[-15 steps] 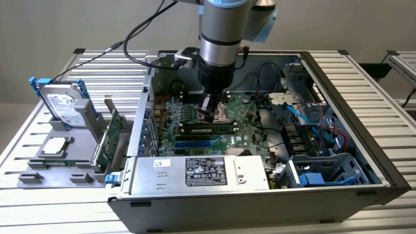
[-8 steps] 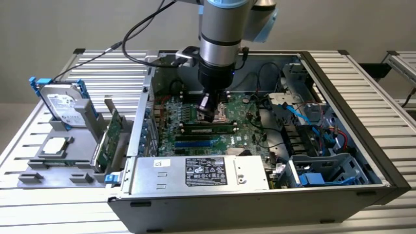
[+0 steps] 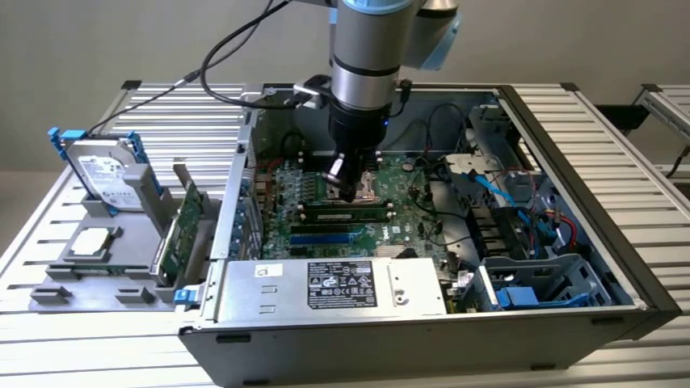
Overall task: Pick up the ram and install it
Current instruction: 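Press down the ram until it locks into place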
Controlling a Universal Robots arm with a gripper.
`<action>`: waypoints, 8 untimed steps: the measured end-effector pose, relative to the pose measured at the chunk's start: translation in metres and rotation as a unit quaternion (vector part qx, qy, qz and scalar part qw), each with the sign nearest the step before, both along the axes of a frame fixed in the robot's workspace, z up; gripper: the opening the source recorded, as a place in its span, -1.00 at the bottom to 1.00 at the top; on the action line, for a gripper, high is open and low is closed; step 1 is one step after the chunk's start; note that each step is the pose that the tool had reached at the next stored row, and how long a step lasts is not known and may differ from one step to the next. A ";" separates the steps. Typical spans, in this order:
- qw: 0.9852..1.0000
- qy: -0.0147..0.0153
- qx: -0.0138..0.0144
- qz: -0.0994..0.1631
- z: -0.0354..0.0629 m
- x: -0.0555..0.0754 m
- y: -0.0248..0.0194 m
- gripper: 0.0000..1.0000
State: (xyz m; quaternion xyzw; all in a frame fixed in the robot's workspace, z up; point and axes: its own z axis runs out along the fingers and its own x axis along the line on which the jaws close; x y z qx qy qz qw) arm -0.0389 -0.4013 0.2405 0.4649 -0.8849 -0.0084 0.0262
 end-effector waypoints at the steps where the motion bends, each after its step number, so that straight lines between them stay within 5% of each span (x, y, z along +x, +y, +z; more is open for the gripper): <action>1: 1.000 0.000 0.000 -0.006 0.0000 0.000 0.0000 -0.79; 8: 0.999 -0.002 0.002 -0.045 0.0001 0.000 0.0000 -0.79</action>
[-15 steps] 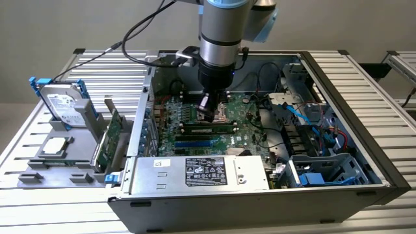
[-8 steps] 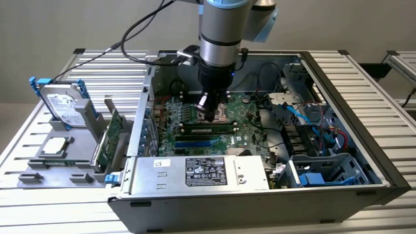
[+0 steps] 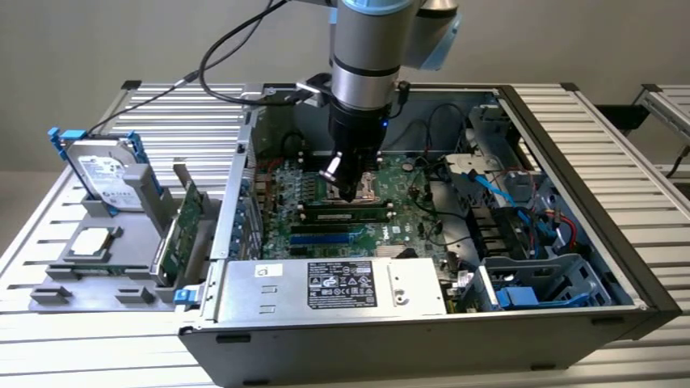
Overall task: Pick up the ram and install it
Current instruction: 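Press down the ram until it locks into place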
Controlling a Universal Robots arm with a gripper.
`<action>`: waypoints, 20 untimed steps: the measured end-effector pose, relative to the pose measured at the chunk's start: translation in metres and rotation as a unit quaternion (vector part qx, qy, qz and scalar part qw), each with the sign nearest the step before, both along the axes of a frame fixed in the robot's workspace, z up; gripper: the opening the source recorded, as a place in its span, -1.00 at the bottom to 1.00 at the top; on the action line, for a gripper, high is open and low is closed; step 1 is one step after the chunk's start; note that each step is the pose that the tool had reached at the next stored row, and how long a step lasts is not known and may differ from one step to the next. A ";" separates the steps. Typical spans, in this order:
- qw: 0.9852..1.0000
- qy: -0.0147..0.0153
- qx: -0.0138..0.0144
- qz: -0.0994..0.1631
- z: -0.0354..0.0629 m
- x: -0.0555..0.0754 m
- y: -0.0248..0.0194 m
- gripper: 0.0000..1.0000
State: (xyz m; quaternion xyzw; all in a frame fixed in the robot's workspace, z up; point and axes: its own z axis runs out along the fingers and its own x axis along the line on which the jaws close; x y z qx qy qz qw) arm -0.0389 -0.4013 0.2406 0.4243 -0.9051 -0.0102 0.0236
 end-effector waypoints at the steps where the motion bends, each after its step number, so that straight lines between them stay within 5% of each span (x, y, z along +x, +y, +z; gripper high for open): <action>1: 1.000 0.000 0.000 -0.006 0.0000 0.000 0.0000 -0.79; 10: 0.998 -0.001 0.001 -0.064 0.0000 0.000 0.0000 -0.79; 20: 0.992 -0.002 0.001 -0.128 0.0000 0.000 0.0000 -0.79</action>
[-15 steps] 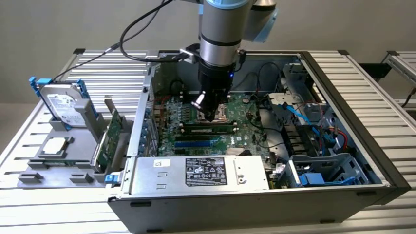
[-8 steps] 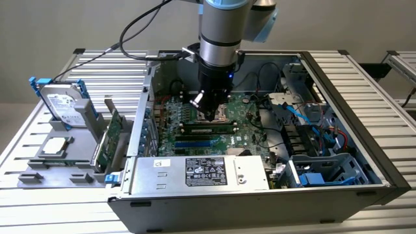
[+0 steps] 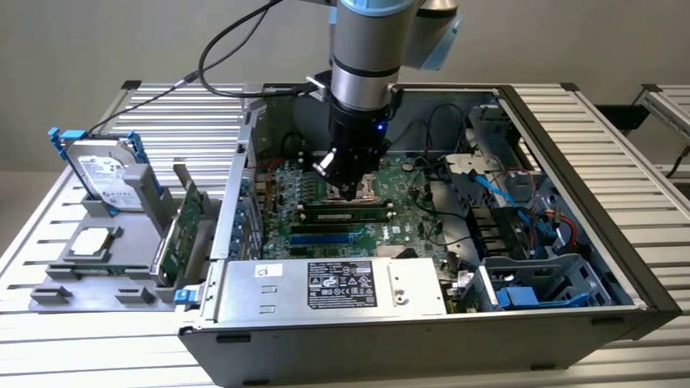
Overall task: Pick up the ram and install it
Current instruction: 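Press down the ram until it locks into place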
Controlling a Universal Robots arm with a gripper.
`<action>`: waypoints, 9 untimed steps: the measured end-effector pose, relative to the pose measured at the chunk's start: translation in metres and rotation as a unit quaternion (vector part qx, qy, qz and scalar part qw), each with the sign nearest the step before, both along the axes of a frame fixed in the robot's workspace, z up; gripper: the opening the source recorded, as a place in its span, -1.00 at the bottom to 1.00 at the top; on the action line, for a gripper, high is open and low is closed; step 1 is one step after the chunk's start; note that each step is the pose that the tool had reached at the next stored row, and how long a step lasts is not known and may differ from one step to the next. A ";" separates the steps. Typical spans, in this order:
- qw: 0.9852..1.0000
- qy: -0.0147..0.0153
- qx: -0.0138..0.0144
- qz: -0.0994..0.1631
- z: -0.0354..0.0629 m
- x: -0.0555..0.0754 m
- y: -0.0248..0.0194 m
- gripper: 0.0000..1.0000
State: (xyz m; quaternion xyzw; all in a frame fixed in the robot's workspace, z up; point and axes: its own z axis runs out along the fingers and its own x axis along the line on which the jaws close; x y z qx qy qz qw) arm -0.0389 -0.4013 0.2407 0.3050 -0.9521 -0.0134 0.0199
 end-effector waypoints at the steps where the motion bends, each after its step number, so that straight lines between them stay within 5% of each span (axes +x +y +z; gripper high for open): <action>1: 1.000 0.000 0.000 -0.007 0.0000 0.000 0.0000 -0.79; 9: 0.998 0.000 0.000 -0.060 0.0007 0.000 0.0000 -0.79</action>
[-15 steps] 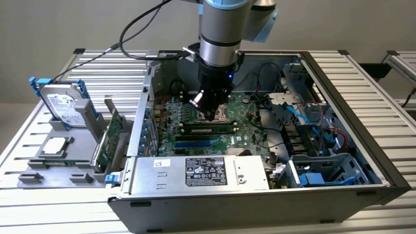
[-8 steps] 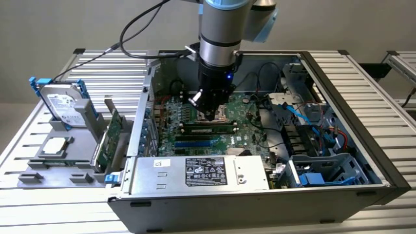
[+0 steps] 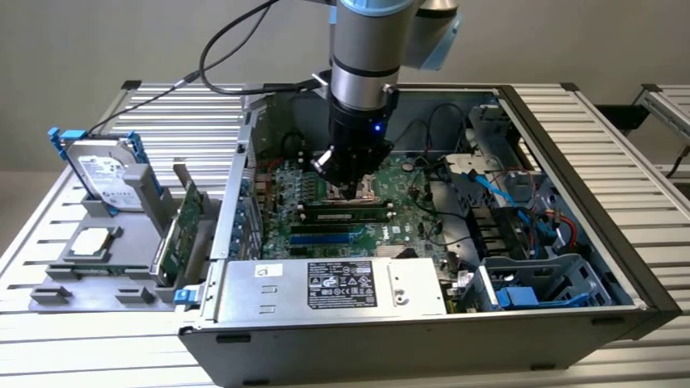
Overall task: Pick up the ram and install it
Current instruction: 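Press down the ram until it locks into place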
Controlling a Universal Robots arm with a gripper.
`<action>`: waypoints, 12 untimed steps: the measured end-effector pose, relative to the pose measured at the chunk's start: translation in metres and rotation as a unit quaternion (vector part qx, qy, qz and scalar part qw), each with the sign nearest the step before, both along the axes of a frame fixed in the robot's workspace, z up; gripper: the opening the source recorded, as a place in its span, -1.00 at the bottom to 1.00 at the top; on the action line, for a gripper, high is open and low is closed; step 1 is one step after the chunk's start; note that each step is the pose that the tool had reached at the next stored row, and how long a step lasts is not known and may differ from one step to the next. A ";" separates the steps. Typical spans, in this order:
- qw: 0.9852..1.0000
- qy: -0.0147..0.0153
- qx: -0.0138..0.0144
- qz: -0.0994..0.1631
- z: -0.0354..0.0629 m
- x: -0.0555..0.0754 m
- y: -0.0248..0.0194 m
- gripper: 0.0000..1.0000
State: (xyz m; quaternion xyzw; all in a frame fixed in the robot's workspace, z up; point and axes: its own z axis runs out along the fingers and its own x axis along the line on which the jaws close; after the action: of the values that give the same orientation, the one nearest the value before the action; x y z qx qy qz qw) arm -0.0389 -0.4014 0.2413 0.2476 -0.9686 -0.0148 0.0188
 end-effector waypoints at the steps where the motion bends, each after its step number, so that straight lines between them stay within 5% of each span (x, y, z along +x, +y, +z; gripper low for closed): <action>1: 1.000 0.000 0.000 -0.006 0.0003 0.000 0.0000 -0.79; 12: 0.997 0.000 0.000 -0.072 0.0079 0.000 0.0000 -0.79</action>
State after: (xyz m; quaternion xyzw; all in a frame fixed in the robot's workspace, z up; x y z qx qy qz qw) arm -0.0389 -0.4014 0.2492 0.1775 -0.9838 -0.0164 0.0177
